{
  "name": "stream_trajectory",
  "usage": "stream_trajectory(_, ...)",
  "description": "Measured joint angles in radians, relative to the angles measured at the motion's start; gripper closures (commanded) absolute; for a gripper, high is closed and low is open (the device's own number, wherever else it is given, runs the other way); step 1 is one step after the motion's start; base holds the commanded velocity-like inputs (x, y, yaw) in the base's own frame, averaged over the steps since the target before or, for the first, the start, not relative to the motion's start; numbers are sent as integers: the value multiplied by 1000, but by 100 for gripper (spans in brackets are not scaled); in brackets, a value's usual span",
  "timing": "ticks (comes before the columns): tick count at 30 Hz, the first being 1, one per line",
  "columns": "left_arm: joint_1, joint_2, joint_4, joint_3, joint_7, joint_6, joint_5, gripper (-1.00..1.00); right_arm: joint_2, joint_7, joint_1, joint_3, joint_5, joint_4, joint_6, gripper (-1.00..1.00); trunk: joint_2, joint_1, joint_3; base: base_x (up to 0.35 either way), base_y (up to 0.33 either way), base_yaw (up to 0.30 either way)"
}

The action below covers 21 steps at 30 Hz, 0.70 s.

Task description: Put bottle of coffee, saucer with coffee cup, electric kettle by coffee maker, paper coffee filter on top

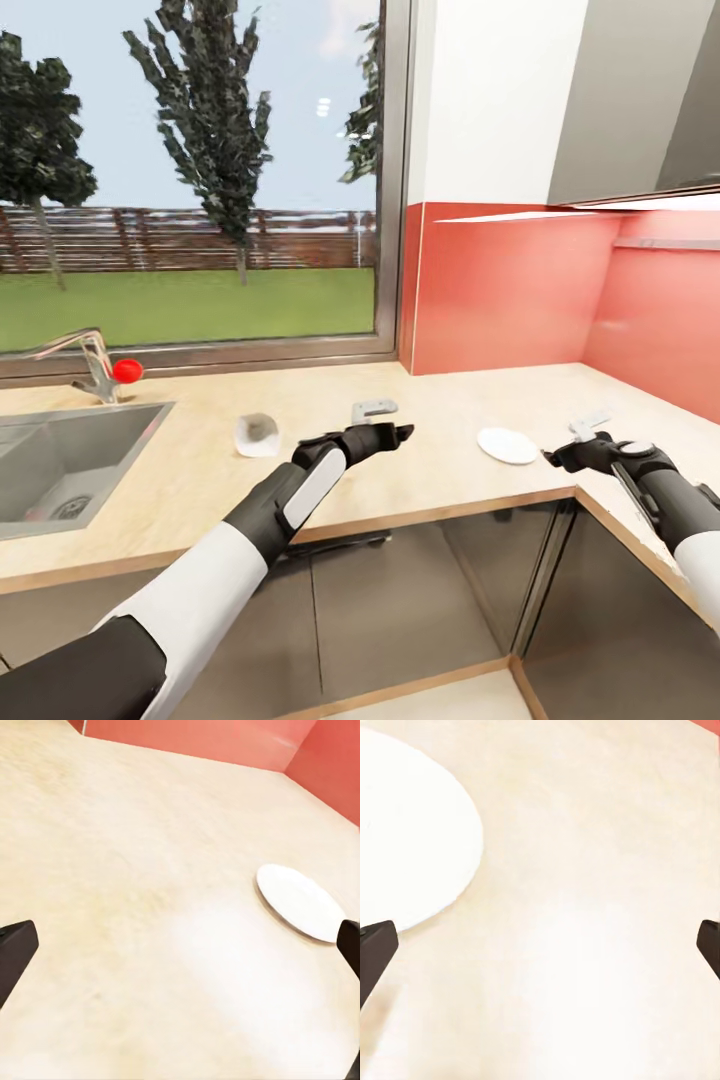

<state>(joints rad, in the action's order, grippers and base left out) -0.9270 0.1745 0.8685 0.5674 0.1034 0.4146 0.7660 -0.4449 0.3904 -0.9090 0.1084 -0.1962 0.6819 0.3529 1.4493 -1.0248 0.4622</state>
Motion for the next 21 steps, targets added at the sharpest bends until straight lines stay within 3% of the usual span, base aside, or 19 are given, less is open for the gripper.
stream_trajectory(4,1,0,0,7,0,-1,2,-100,-42,95,0,-4,0,-40,4,-100,0,0,0,23,0,0)
stream_trajectory(7,1,0,0,8,0,-1,2,-100,-54,109,0,-4,1,-46,18,-100,0,0,0,3,0,0)
stream_trajectory(9,1,0,0,8,0,0,2,-100,-73,114,0,-26,2,-46,69,-100,0,0,0,0,0,0)
stream_trajectory(10,1,0,0,8,0,0,3,-100,-80,118,-1,-46,5,-45,85,-100,0,0,0,0,0,0)
stream_trajectory(11,1,0,0,9,0,-1,3,-100,-88,155,-17,-106,14,-42,126,-100,0,0,0,0,0,0)
stream_trajectory(13,2,0,0,9,0,-1,3,-100,-97,203,-57,-160,23,-40,190,-100,0,0,0,0,0,0)
stream_trajectory(21,3,0,0,9,1,-2,4,-100,-99,226,-169,-309,31,-43,369,-100,0,0,0,0,0,0)
